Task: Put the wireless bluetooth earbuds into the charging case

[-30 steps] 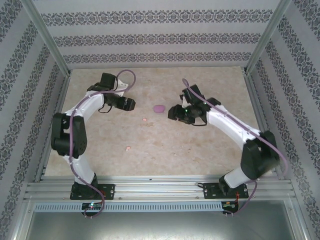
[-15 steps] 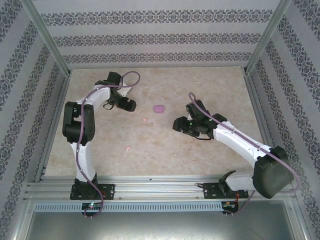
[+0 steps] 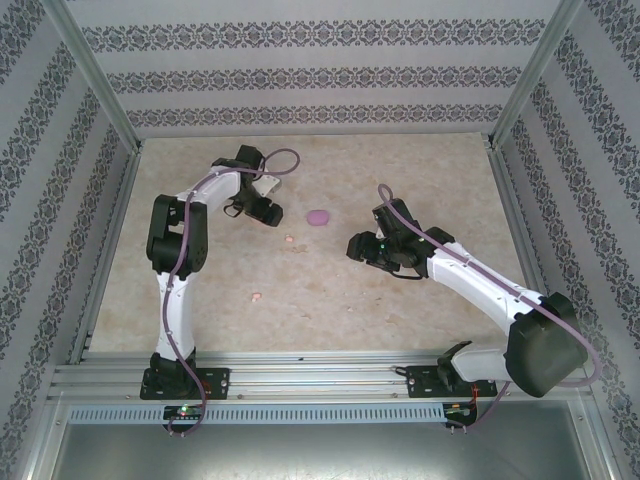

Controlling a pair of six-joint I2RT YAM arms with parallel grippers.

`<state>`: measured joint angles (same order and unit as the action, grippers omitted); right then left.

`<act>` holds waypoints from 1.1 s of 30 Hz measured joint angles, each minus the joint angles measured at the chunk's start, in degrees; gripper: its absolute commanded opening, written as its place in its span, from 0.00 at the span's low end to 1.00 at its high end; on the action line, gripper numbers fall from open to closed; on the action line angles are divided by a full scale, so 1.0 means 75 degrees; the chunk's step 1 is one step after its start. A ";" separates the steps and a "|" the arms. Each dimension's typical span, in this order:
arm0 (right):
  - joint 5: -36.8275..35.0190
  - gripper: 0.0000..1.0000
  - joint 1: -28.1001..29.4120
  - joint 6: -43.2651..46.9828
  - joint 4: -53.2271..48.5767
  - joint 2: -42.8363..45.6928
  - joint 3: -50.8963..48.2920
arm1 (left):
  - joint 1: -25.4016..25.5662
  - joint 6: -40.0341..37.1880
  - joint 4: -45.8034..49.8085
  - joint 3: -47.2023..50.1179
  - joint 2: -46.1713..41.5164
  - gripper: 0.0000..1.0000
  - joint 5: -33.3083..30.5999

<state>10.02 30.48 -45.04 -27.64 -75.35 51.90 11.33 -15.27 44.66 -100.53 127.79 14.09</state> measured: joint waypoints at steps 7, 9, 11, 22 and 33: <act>0.0000 0.55 -0.0099 -0.0003 -0.0058 0.0251 0.0000 | 0.0012 -0.0216 0.0137 0.0015 0.0006 0.49 -0.0262; 0.0000 0.55 -0.0102 -0.0006 -0.0058 0.0382 0.0000 | 0.0003 -0.0300 0.0067 0.0093 -0.0009 0.41 -0.0347; 0.0006 0.55 -0.0102 -0.0012 -0.0055 0.0507 0.0000 | -0.0015 -0.0341 -0.0117 0.0309 -0.0149 0.36 -0.0335; 0.0452 0.55 -0.0201 -0.0379 -0.0038 0.1163 0.0000 | 0.0154 -0.0466 -0.0571 0.2509 -0.1950 0.30 0.0408; 0.1399 0.56 -0.0122 -0.1037 0.0248 0.1483 0.0029 | 0.1463 -0.0743 -0.1253 0.3902 -0.4899 0.23 0.2550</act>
<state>20.51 29.56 -52.82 -25.78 -64.23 52.12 22.31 -20.84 35.27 -71.26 91.05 33.21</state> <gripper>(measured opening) 0.558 0.384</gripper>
